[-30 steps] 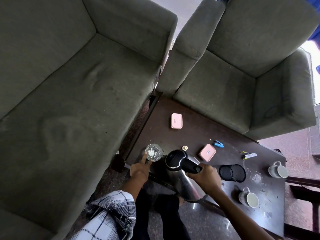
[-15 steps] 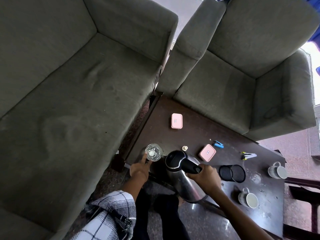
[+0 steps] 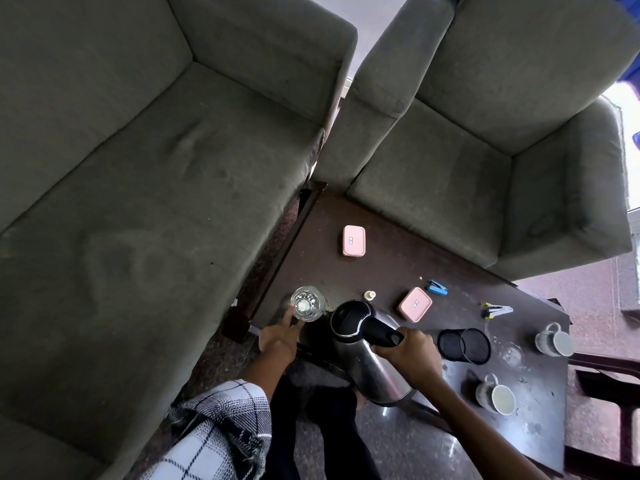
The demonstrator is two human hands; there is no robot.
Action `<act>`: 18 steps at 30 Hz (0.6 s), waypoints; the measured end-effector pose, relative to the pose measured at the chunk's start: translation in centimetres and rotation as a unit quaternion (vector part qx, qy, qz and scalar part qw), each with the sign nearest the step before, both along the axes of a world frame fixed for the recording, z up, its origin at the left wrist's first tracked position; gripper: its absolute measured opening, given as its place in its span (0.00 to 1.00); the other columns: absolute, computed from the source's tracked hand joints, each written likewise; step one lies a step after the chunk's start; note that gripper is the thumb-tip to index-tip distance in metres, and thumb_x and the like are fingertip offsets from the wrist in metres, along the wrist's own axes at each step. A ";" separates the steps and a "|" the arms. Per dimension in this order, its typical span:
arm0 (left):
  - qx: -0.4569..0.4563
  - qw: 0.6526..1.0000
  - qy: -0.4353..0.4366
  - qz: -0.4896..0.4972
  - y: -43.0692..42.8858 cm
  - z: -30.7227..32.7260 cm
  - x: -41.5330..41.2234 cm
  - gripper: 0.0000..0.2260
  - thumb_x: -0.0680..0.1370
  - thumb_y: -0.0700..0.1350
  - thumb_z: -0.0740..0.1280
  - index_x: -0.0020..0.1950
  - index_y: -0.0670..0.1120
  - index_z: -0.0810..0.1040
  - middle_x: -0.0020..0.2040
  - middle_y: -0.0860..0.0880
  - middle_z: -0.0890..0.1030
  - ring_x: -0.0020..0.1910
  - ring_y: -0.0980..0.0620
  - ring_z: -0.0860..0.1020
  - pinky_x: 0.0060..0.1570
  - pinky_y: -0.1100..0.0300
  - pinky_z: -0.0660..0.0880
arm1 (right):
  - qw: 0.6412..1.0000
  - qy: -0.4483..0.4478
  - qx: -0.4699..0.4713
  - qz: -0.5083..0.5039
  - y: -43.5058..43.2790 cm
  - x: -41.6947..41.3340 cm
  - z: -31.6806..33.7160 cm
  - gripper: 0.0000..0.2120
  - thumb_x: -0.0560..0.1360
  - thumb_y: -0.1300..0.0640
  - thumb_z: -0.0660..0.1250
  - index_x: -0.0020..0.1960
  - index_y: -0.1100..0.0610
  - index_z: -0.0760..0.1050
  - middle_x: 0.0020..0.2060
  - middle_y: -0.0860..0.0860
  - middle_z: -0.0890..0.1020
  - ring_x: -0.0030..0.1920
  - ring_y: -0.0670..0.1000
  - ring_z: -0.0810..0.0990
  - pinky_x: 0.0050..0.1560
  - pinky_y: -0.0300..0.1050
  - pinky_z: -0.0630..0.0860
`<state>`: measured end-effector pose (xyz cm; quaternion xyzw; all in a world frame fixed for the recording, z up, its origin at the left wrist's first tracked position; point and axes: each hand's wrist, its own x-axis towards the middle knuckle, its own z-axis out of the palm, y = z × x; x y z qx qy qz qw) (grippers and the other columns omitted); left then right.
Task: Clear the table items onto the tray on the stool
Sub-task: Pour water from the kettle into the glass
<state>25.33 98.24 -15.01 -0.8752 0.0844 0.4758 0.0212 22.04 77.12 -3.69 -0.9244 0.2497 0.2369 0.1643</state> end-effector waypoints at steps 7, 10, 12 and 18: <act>0.005 1.000 0.001 -0.014 0.1 -0.3 -0.1 0.35 0.78 0.40 0.60 0.76 0.58 0.42 0.74 0.54 0.29 0.72 0.43 0.64 0.67 0.39 0.64 | 1.000 0.006 -0.003 0.005 0.2 0.2 0.3 0.16 0.63 0.42 0.72 0.35 0.53 0.73 0.33 0.50 0.78 0.36 0.52 0.75 0.33 0.40 0.66; 0.005 1.000 -0.003 -0.019 0.1 -0.2 -0.1 0.34 0.78 0.39 0.59 0.76 0.57 0.42 0.74 0.54 0.29 0.72 0.44 0.64 0.66 0.42 0.65 | 1.000 0.002 0.002 0.005 0.2 0.3 0.5 0.17 0.63 0.42 0.73 0.35 0.53 0.71 0.33 0.50 0.78 0.36 0.52 0.76 0.30 0.40 0.64; 0.004 1.000 -0.006 -0.020 0.1 -0.2 -0.1 0.34 0.78 0.40 0.59 0.76 0.58 0.42 0.75 0.53 0.29 0.72 0.44 0.63 0.66 0.42 0.65 | 1.000 0.002 0.004 0.007 0.2 0.3 0.5 0.16 0.63 0.42 0.73 0.35 0.53 0.71 0.33 0.50 0.78 0.36 0.52 0.76 0.30 0.40 0.64; 0.002 1.000 -0.008 -0.017 0.1 -0.5 -0.1 0.35 0.78 0.40 0.59 0.76 0.58 0.41 0.75 0.54 0.30 0.72 0.43 0.63 0.64 0.44 0.67 | 1.000 0.005 0.008 0.012 0.2 0.4 0.4 0.16 0.63 0.42 0.73 0.34 0.52 0.71 0.34 0.50 0.78 0.36 0.53 0.77 0.34 0.41 0.67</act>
